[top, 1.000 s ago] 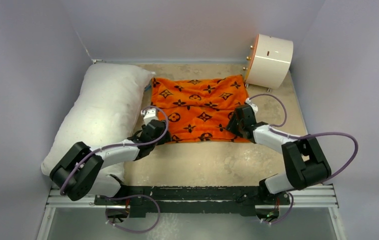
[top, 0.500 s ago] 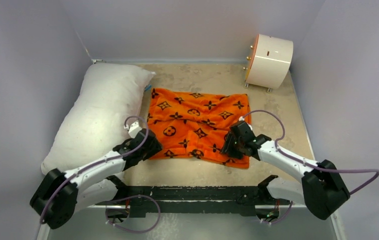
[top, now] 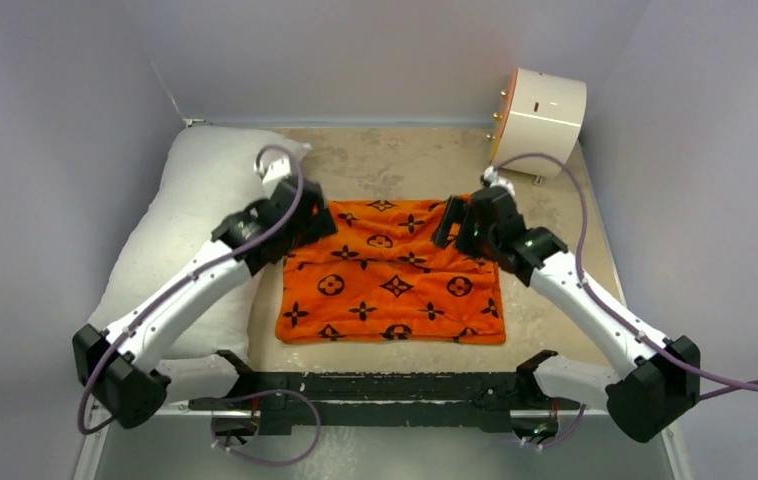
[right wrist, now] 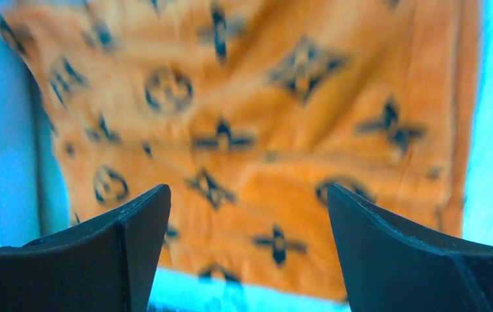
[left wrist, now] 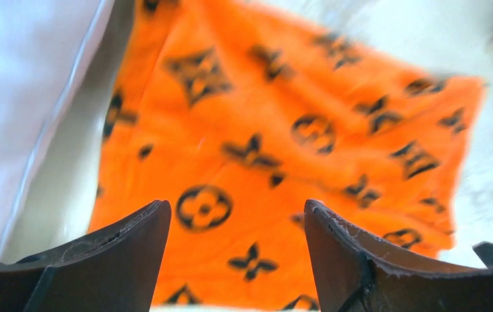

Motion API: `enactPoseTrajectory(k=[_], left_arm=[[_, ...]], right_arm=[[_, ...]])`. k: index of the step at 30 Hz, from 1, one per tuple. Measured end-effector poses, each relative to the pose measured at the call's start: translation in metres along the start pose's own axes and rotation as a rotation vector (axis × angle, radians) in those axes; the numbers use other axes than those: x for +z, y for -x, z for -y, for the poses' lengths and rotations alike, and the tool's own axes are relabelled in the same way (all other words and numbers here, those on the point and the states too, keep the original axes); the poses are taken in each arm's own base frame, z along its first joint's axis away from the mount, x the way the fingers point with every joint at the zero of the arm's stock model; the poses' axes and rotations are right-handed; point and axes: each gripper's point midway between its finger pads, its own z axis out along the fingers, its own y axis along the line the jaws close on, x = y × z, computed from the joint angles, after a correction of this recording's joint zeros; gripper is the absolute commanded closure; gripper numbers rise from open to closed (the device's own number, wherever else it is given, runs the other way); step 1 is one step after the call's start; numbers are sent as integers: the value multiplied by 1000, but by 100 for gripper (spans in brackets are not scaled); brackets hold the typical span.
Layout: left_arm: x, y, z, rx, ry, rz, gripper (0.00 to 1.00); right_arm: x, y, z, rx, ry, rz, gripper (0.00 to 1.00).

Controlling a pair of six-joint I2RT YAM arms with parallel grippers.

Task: Remove the pillowcase from the pillow
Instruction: Fold the pillowcase at the center of the board.

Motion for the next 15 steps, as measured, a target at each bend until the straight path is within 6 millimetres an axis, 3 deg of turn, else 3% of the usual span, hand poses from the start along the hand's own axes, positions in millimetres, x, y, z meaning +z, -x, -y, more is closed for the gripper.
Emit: enactPoseTrajectory(k=[1, 3, 5, 7, 10, 15], left_arm=[[-2, 29, 20, 22, -32, 55, 26], [3, 73, 32, 26, -60, 122, 26], [21, 115, 11, 17, 1, 169, 27], [43, 138, -22, 25, 98, 173, 28], [69, 136, -45, 80, 170, 108, 28], [82, 119, -46, 165, 165, 23, 28]], right_arm=[[0, 25, -6, 1, 29, 53, 9], [4, 70, -2, 20, 52, 142, 9], [14, 111, 26, 58, 25, 218, 12], [29, 133, 58, 85, -26, 239, 17], [61, 144, 93, 80, -91, 210, 22], [119, 124, 107, -3, -111, 97, 28]])
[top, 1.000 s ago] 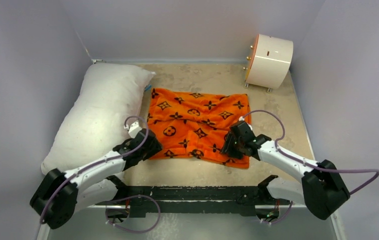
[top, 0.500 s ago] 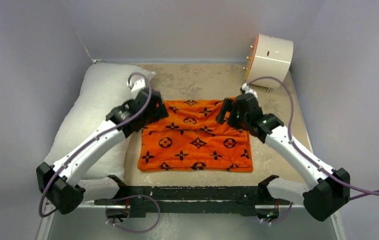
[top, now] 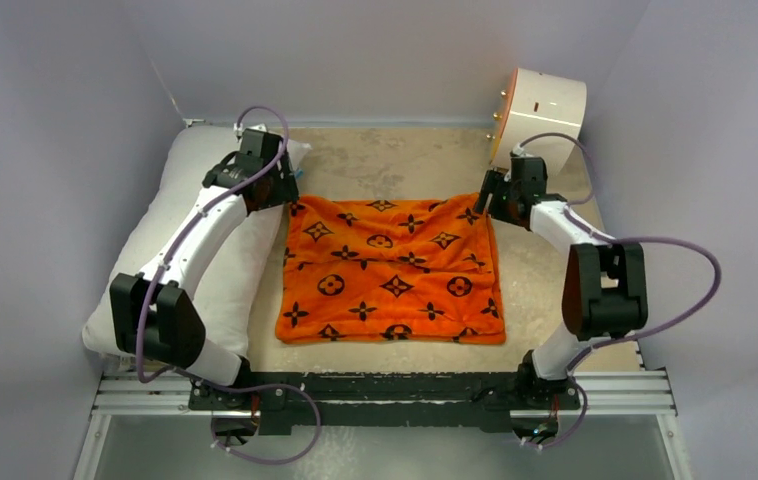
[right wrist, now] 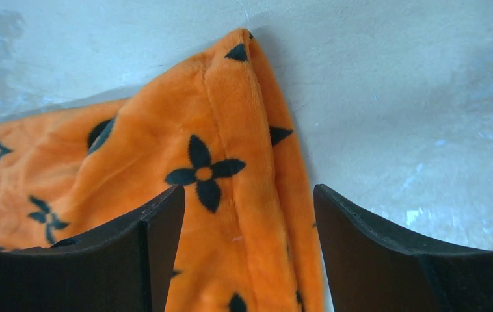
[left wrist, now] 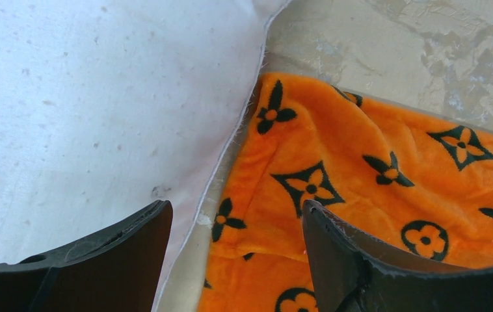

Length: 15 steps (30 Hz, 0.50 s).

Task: Remove the pillowcase from the pillow
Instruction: Fold the pillowcase at the center of the board.

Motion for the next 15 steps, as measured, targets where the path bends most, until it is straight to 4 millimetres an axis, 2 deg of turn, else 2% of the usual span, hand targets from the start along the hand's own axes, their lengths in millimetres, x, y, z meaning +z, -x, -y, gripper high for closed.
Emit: enactPoseTrajectory(k=[3, 7, 12, 15], left_arm=[[-1, 0, 1, 17, -8, -2, 28], [2, -6, -2, 31, -4, -12, 28], [7, -22, -8, 51, 13, -51, 28], [8, -24, -9, 59, 15, -55, 28]], right_arm=[[22, -8, 3, -32, -1, -19, 33], [42, -4, 7, -48, -11, 13, 39], [65, -2, 14, -59, -38, 45, 43], [78, -2, 15, -59, -37, 40, 43]])
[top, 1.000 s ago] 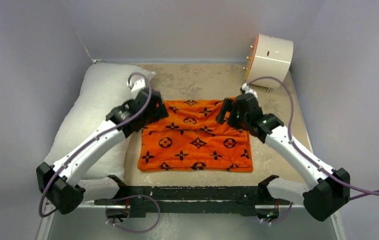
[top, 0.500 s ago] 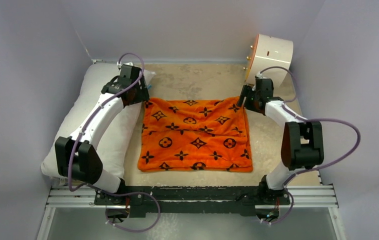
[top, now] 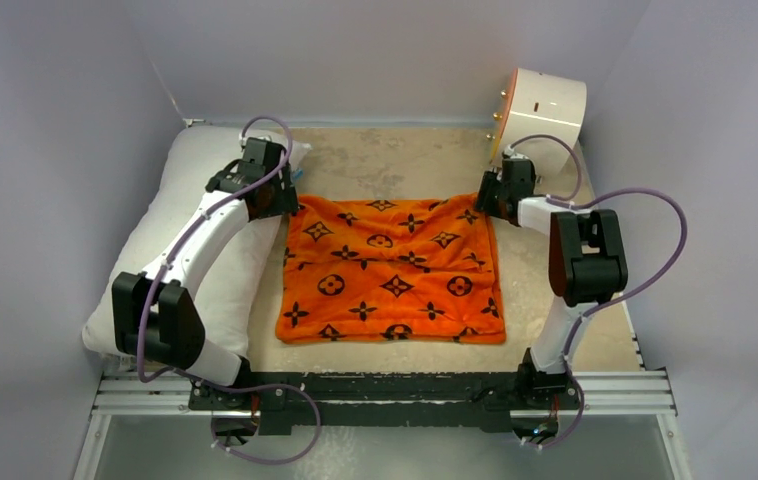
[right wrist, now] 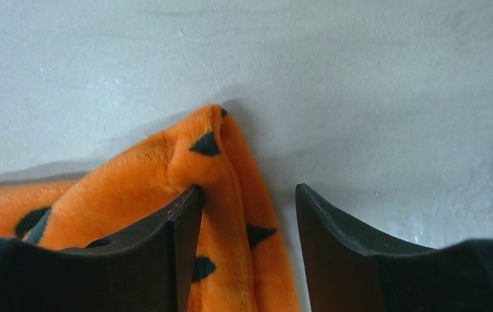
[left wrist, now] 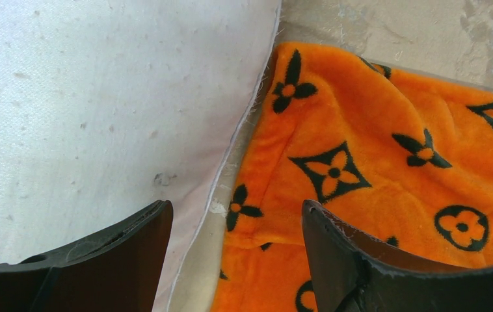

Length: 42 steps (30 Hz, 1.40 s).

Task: Remove the pillowcase from the pillow
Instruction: Fold the pillowcase at the center of the board.

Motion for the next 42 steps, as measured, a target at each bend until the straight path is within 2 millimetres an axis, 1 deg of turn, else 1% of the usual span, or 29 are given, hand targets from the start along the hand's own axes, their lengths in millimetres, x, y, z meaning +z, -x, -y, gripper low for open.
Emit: enactPoseTrajectory(k=[4, 6, 8, 9, 12, 13, 14, 19, 22, 24, 25, 28, 30, 32, 36, 40, 42], left_arm=[[0, 1, 0, 0, 0, 3, 28], [0, 1, -1, 1, 0, 3, 28], [1, 1, -2, 4, 1, 4, 29], [1, 0, -2, 4, 2, 3, 28], [5, -5, -4, 4, 7, -5, 28], [7, -7, -5, 4, 9, -8, 28], [8, -8, -6, 3, 12, -11, 28], [14, -11, -10, -9, 15, -14, 29], [19, -8, -7, -24, 1, -8, 30], [24, -6, -2, -32, -16, -3, 30], [28, -4, 3, -42, -34, 7, 30], [42, -3, 16, -68, -87, 32, 30], [53, -3, 24, -78, -120, 47, 31], [67, -3, 34, -88, -155, 62, 31], [92, -1, 53, -106, -226, 86, 31], [104, 19, 75, -133, -317, 162, 32], [111, 26, 82, -143, -336, 182, 32]], right_arm=[[10, 9, -5, 1, 21, 20, 47], [13, 13, -9, 1, 35, 32, 52], [16, 15, -13, 0, 59, 33, 62], [18, 14, -15, 0, 66, 30, 70], [24, 12, -22, -5, 108, 21, 90], [26, 12, -23, -8, 113, 18, 98], [27, 11, -24, -12, 123, 19, 100], [26, 10, -27, -16, 142, 13, 100], [17, 9, -22, 14, 130, 19, 100], [1, 4, -8, 68, 121, 14, 100], [-8, 6, 0, 103, 121, 20, 100], [-25, 23, 22, 177, 110, 60, 100], [-31, 32, 32, 202, 106, 83, 100], [-31, 33, 33, 205, 112, 84, 100], [-32, 28, 23, 199, 143, 60, 100], [-33, 24, 17, 196, 171, 46, 100], [-34, 24, 15, 195, 184, 40, 100]])
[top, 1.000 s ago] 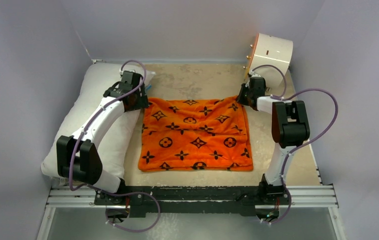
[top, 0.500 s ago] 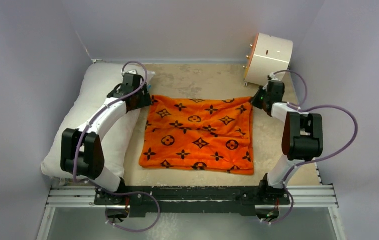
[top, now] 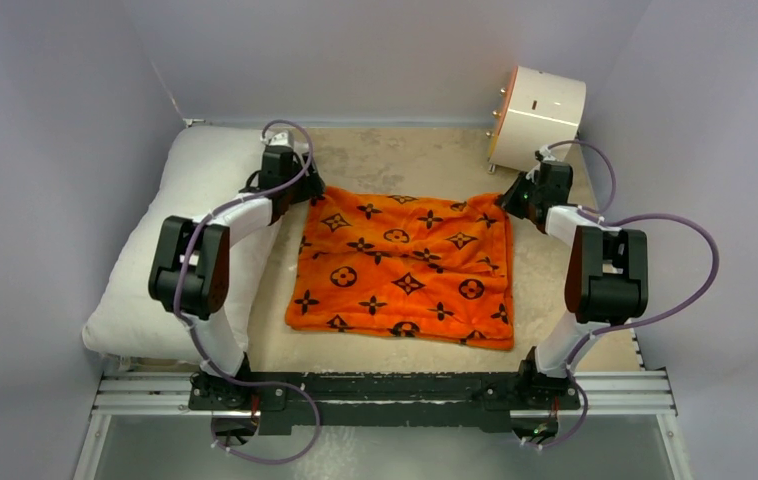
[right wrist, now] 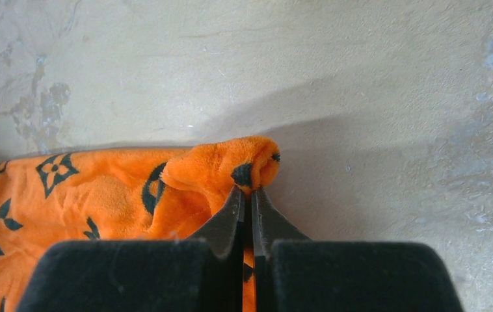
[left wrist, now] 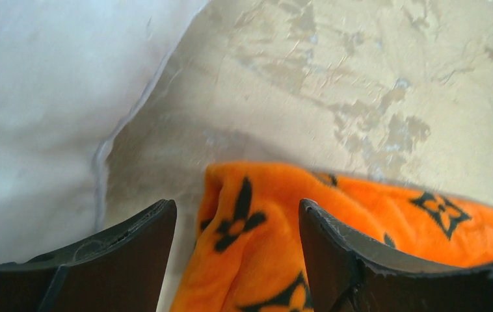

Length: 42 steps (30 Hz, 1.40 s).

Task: Remove the pillowcase from the pillow
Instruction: Fold the pillowcase at the center of the board.

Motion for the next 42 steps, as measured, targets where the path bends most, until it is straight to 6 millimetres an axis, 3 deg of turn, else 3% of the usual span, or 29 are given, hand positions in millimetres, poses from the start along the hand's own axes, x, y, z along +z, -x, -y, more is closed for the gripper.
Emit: enactPoseTrajectory(k=[5, 12, 14, 17, 19, 24, 29, 33, 35, 39, 42], left_arm=[[29, 8, 12, -12, -42, 18, 34], [42, -4, 7, -28, -32, -9, 39], [45, -6, 5, -32, -25, -10, 52], [49, -8, 4, -45, -24, -6, 86], [52, -10, 3, -57, -29, -4, 100], [56, -6, 3, -79, -66, -7, 100], [46, 29, 14, -84, -119, 51, 100], [4, 84, 28, -89, -170, 174, 100], [-34, 120, 37, -87, -207, 274, 100], [-144, 190, 59, -68, -296, 540, 100], [-221, 215, 68, -62, -347, 712, 100]], right_arm=[[0, -2, -3, -2, 19, -10, 100], [-1, -3, -5, -2, 31, -18, 100], [-1, -4, -6, -2, 35, -19, 100], [-1, -4, -8, -2, 47, -24, 100], [-1, -5, -8, -1, 49, -25, 100], [-13, 6, -16, 0, 58, 3, 100], [-63, 54, -49, -39, 118, 163, 100], [-115, 89, -77, -80, 171, 313, 100], [-139, 102, -89, -99, 198, 377, 100], [-181, 117, -108, -130, 244, 476, 100], [-219, 125, -122, -157, 278, 553, 100]])
